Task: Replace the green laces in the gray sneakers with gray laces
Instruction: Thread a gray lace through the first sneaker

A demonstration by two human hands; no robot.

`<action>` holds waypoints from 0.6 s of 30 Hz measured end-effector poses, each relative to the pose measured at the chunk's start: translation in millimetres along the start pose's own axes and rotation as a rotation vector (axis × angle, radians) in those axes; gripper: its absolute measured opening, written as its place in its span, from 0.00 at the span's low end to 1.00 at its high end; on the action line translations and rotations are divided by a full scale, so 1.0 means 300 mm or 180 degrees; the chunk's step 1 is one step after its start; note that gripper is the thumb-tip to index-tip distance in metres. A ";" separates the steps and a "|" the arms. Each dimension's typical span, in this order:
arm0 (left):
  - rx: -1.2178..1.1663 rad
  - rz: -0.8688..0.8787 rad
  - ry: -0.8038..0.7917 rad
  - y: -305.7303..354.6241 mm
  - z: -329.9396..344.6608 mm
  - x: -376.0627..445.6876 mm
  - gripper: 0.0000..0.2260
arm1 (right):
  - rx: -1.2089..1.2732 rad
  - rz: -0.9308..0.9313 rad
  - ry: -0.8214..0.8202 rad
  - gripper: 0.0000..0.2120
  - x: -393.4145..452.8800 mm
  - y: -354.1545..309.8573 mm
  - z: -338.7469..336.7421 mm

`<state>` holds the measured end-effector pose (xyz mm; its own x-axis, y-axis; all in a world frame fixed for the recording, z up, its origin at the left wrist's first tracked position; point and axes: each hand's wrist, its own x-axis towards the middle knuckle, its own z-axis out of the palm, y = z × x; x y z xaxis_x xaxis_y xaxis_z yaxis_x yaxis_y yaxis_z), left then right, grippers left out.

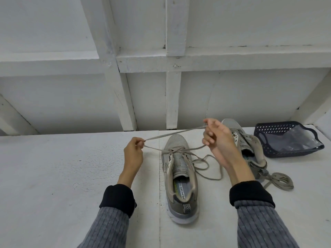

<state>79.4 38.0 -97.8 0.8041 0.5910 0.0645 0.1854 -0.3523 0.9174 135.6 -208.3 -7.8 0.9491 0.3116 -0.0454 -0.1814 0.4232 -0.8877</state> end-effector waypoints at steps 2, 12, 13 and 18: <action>0.0136 -0.0253 0.0001 -0.034 -0.001 0.006 0.09 | -0.0065 -0.0069 0.0077 0.07 0.007 -0.010 -0.012; -0.0162 0.1108 -0.1229 0.176 0.093 -0.095 0.14 | -0.1893 -0.0249 -0.0061 0.04 -0.003 0.063 0.051; -0.0221 0.1114 -0.1518 0.205 0.100 -0.103 0.13 | -0.1907 -0.0299 -0.0073 0.04 -0.004 0.065 0.058; -0.0472 0.0897 -0.1371 0.213 0.096 -0.100 0.12 | -0.1804 -0.0340 0.0212 0.03 -0.003 0.076 0.018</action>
<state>83.3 -23.1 -52.4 0.9760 0.1260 0.1778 -0.1278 -0.3297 0.9354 129.2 -194.4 -25.6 0.9720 0.2303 0.0455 0.0650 -0.0780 -0.9948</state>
